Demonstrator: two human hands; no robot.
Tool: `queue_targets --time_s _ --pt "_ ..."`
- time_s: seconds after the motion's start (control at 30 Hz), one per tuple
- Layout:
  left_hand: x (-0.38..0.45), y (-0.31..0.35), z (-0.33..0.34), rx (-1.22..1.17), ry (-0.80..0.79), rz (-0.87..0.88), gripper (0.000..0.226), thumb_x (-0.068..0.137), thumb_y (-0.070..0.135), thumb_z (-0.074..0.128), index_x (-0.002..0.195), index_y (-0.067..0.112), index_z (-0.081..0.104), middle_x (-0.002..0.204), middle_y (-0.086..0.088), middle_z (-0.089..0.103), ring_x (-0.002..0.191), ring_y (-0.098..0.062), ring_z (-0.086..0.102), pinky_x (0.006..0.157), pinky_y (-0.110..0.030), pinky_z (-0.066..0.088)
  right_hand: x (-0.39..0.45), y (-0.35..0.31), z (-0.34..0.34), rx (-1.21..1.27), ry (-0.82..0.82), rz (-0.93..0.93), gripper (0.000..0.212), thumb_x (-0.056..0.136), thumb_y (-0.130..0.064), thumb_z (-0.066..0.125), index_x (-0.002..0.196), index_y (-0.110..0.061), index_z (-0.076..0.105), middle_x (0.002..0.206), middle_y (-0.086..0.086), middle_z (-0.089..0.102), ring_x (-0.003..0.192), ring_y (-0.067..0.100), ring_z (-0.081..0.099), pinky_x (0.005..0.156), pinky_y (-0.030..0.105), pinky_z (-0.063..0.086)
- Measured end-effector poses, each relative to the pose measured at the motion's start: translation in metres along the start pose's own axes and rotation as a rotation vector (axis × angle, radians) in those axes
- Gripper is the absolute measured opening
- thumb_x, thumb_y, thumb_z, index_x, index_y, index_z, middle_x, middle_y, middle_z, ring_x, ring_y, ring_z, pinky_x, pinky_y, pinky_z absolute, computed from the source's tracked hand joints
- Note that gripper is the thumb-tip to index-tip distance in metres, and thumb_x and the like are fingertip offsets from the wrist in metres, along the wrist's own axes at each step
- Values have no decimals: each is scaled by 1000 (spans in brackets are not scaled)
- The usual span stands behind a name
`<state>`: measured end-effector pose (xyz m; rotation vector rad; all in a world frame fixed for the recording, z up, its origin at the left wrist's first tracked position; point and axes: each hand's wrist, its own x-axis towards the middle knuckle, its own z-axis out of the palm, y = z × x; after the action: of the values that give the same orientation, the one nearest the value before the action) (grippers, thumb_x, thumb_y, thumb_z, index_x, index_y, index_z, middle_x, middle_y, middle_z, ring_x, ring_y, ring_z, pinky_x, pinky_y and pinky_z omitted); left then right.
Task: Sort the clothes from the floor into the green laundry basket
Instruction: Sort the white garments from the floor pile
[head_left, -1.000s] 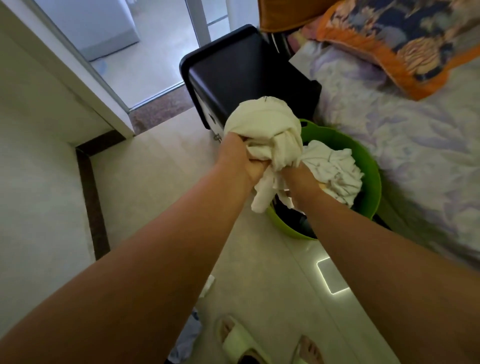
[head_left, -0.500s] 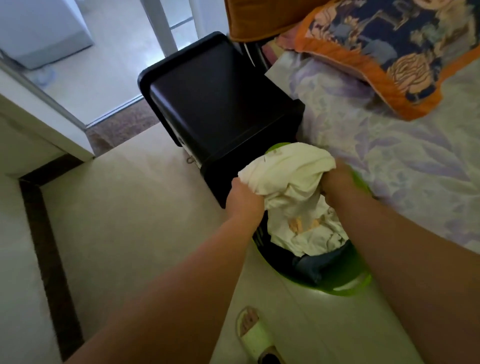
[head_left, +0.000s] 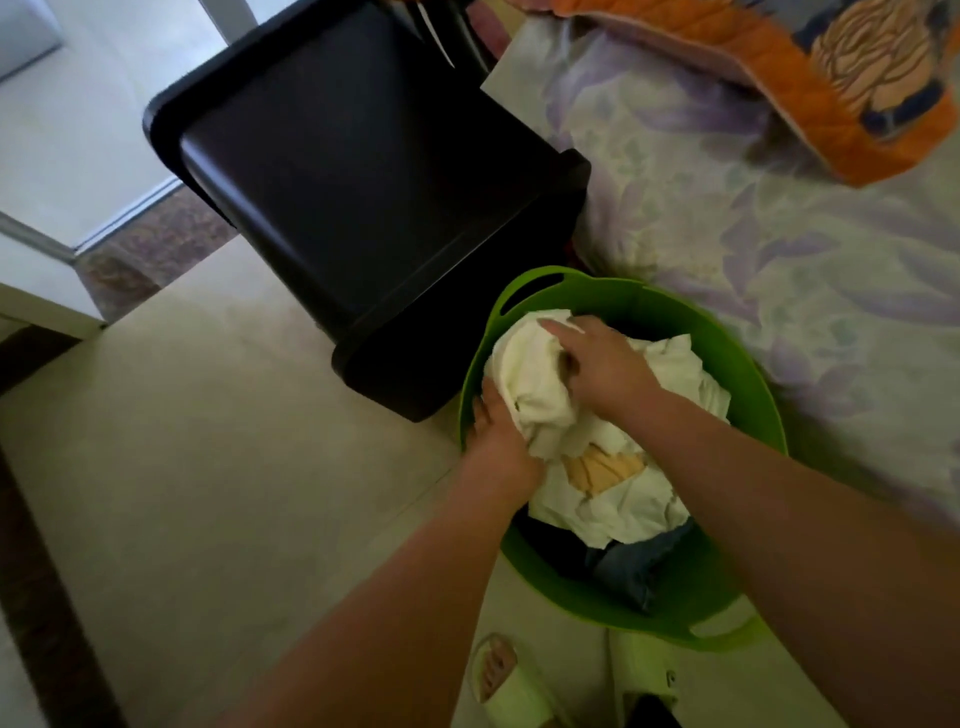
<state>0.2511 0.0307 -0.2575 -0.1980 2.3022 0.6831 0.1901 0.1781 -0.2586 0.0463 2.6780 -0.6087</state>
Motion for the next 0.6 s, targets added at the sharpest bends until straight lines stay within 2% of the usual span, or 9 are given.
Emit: queue_targets --time_s 0.03,0.1,0.2,0.33,0.53,0.6 --pt "5 0 0 -10 16 36 116 81 41 68 148 26 -26 159 -12 -9 147 -33 12 116 -46 26 2 -1 4 -29 -104 -58 68 91 -24 50 151 -38 20 155 13 25 139 36 29 113 44 29" --pt "16 6 -1 118 69 98 118 78 55 66 147 31 -27 158 -13 -21 148 -34 -3 119 -47 17 6 2 14 -83 -268 -30 71 92 -35 47 150 -44 7 162 5 5 146 34 11 115 53 20" --pt "22 7 7 360 42 200 120 79 62 62 148 17 -26 156 -9 -29 147 -29 -18 120 -45 0 2 5 27 -218 -373 -15 68 95 -47 41 150 -45 0 161 -3 -13 148 32 -9 113 62 10" --pt "45 1 28 490 -112 104 126 77 69 58 148 4 -23 157 -16 -26 147 -33 -16 120 -48 2 17 14 48 -330 -409 -67 64 97 -47 39 151 -44 5 161 -2 -14 147 33 -16 114 64 7" --pt "90 -7 43 747 -157 37 132 74 77 53 146 0 -26 154 -24 -26 144 -39 -21 119 -47 -6 61 16 75 -397 -423 -107 55 98 -48 34 149 -43 17 162 -2 -1 147 32 -11 113 64 -2" --pt "105 -15 50 723 -191 -2 132 73 75 56 146 -1 -24 155 -23 -25 145 -37 -21 119 -45 -6 75 16 89 -450 -413 -140 51 98 -47 33 148 -43 22 161 -2 4 147 31 -8 112 63 -2"
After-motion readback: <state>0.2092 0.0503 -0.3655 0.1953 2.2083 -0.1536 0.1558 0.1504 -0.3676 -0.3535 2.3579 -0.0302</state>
